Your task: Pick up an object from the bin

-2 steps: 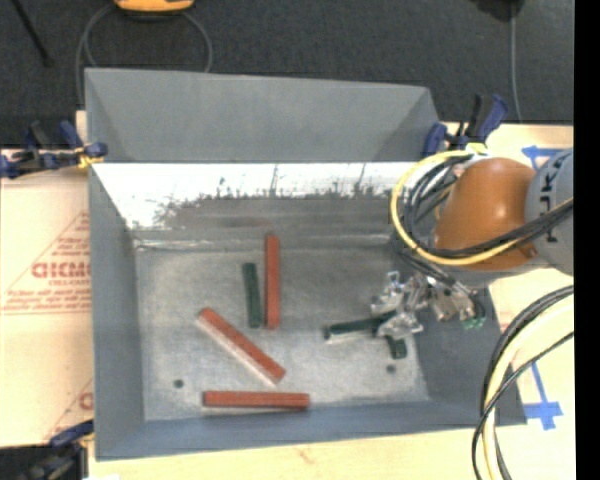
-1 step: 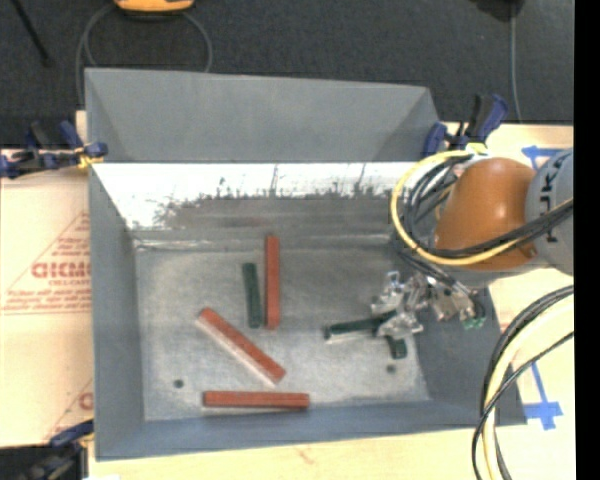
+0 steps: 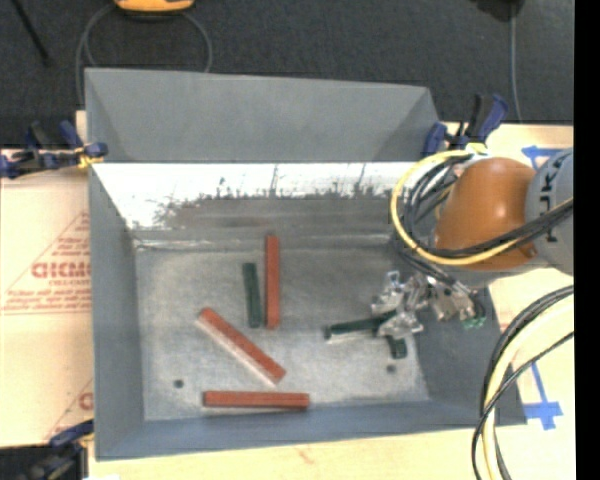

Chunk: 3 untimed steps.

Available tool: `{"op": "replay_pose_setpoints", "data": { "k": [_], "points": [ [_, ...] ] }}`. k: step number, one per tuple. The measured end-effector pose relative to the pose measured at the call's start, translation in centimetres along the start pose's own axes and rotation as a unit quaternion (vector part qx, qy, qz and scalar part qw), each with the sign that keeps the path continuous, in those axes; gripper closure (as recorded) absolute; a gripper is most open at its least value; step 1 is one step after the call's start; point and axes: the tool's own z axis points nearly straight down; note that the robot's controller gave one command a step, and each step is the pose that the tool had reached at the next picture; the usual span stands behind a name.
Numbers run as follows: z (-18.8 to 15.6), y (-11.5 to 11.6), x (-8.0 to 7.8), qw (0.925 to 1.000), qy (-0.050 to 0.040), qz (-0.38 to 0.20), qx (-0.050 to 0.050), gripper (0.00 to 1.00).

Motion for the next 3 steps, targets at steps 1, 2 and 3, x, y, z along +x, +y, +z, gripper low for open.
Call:
{"op": "replay_pose_setpoints", "data": {
  "k": [1, 2, 3],
  "points": [
    [-0.4, 0.0, 0.2, 1.0, 0.003, -0.001, 0.001, 1.0],
    [-2.1, 0.0, 0.4, 1.0, 0.0081, -0.001, 0.001, 1.0],
    [-3.7, -0.1, 0.2, 1.0, 0.0074, 0.0, 0.002, 1.0]
  ]
}}
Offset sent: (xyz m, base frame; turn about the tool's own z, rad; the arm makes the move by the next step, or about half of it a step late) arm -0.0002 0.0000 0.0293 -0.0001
